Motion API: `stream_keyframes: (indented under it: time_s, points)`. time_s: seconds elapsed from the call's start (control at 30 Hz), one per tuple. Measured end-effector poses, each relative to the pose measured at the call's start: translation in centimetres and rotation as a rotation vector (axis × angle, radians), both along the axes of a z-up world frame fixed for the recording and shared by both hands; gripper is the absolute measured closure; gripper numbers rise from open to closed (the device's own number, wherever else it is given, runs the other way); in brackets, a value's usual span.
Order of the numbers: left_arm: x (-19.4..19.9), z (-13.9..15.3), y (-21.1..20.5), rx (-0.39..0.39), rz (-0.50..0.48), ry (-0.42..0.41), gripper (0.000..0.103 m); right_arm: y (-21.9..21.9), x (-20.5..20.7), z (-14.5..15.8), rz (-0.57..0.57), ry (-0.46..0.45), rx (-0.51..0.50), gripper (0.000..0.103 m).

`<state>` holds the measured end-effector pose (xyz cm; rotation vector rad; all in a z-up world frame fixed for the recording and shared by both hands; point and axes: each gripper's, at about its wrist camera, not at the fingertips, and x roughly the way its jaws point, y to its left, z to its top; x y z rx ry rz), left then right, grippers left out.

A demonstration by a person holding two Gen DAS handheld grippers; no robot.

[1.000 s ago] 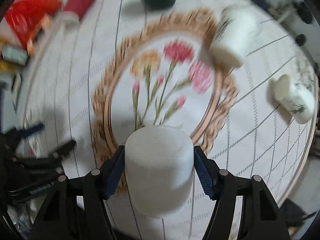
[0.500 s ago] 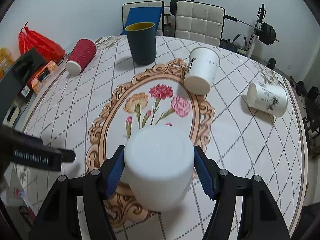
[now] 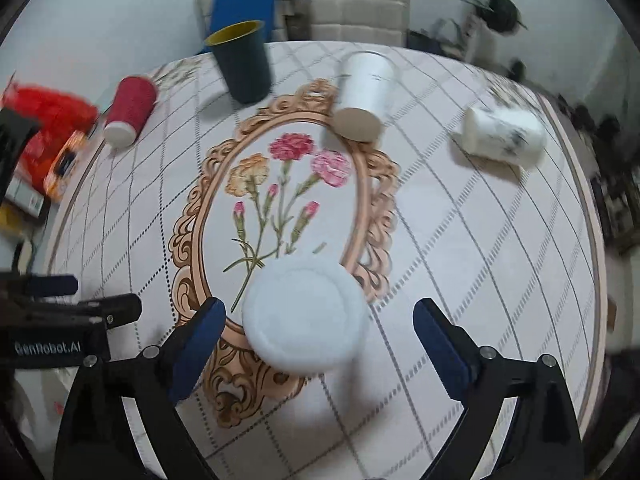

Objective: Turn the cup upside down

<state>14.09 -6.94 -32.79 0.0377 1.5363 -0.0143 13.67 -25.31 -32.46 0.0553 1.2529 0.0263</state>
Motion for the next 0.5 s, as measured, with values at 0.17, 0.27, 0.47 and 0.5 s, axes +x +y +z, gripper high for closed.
stream_keyframes:
  time_s: [0.17,0.27,0.47,0.5]
  points:
    - [-1.4,3.3,0.0,-0.014,-0.064,-0.073,0.013,-1.6,-2.4,3.9,-0.161,0.031,-0.067,0.006]
    - [-2.0,5.2,0.1,-0.025,-0.110,-0.113,0.013,-1.9,-4.2,6.5,-0.203,0.017,-0.111,0.006]
    - [-4.1,10.3,-0.4,-0.034,-0.169,-0.210,0.013,-1.6,-7.6,11.6,-0.228,-0.022,-0.139,0.004]
    - [-4.5,11.3,-0.4,-0.037,-0.171,-0.222,0.013,-1.6,-8.2,12.5,-0.232,-0.027,-0.145,0.004]
